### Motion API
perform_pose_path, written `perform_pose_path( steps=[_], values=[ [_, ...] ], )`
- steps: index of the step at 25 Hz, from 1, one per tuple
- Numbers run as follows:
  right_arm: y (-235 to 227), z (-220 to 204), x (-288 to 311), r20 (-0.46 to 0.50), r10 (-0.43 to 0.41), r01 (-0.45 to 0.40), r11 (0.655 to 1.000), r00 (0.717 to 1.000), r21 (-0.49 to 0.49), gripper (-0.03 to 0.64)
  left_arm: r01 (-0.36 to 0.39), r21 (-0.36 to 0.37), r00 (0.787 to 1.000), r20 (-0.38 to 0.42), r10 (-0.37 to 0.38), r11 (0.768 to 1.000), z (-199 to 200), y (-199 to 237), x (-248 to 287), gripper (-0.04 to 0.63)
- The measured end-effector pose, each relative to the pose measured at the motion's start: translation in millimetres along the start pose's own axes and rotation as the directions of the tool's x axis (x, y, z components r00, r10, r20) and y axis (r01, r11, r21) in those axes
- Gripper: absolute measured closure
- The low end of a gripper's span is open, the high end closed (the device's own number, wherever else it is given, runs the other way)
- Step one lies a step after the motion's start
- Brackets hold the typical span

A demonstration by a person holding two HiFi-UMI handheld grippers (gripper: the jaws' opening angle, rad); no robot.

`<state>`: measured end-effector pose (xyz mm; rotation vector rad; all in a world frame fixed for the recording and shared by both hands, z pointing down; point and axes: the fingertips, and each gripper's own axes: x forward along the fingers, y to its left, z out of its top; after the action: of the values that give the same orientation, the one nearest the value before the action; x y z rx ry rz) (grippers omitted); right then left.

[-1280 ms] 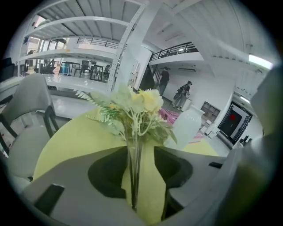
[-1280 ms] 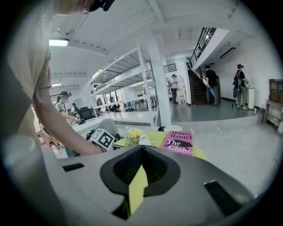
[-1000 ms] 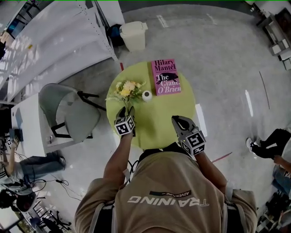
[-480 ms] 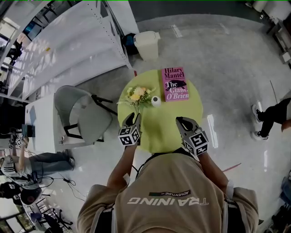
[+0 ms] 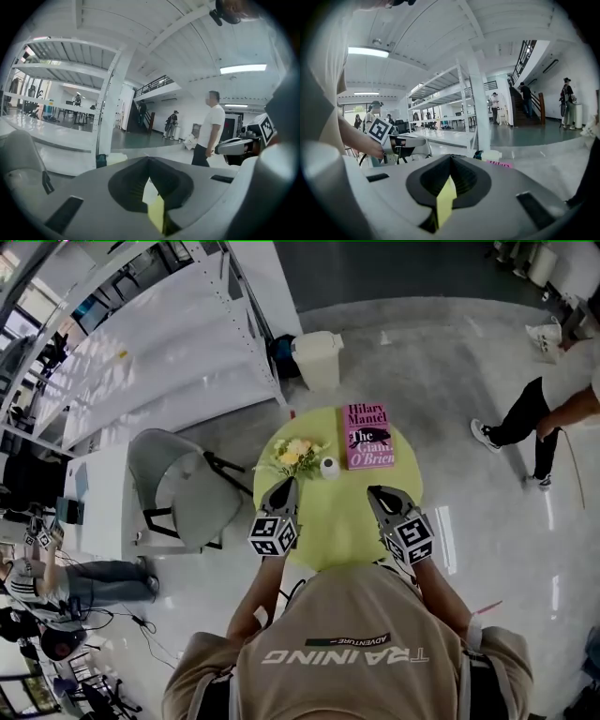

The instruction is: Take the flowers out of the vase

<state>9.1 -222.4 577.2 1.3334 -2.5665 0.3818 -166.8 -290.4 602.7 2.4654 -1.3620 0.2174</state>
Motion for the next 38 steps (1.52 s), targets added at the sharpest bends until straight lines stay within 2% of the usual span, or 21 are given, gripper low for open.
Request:
perform_pose_path(
  steps=[4, 9, 12, 21, 29, 34, 38],
  values=[
    [5.2, 23.1, 0.8, 0.021, 0.038, -0.037, 0.999, 0.999, -0.033, 0.615, 0.035, -0.045, 0.998, 0.048, -0.033, 0.998, 29.1, -9.9, -9.4, 0.591],
    [6.2, 53.2, -2.9, 0.064, 0.038, -0.034, 0.997, 0.997, -0.064, 0.615, 0.062, 0.050, 0.991, 0.113, -0.068, 0.997, 77.4, -31.1, -25.0, 0.591],
    [4.6, 61.6, -4.3, 0.083, 0.032, -0.026, 0.997, 0.996, -0.074, 0.615, 0.055, 0.093, 0.990, 0.128, -0.066, 0.994, 92.2, -38.3, -33.0, 0.591],
    [4.5, 76.1, -13.3, 0.103, 0.031, -0.020, 0.995, 0.994, -0.101, 0.615, 0.055, 0.093, 0.984, 0.163, -0.070, 0.994, 97.9, -55.1, -51.4, 0.591],
    [0.8, 95.1, -17.3, 0.135, 0.021, -0.007, 0.994, 0.991, -0.109, 0.615, 0.032, 0.152, 0.984, 0.167, -0.057, 0.988, 113.5, -56.5, -57.6, 0.591],
    [8.9, 108.8, -6.1, 0.149, 0.049, -0.029, 0.991, 0.988, -0.129, 0.615, 0.038, 0.134, 0.985, 0.165, -0.060, 0.990, 113.1, -54.8, -58.6, 0.591],
    [8.7, 108.4, -3.3, 0.160, 0.029, -0.012, 0.994, 0.987, -0.112, 0.615, 0.042, 0.110, 0.986, 0.153, -0.059, 0.993, 105.7, -52.1, -61.1, 0.591]
  ],
)
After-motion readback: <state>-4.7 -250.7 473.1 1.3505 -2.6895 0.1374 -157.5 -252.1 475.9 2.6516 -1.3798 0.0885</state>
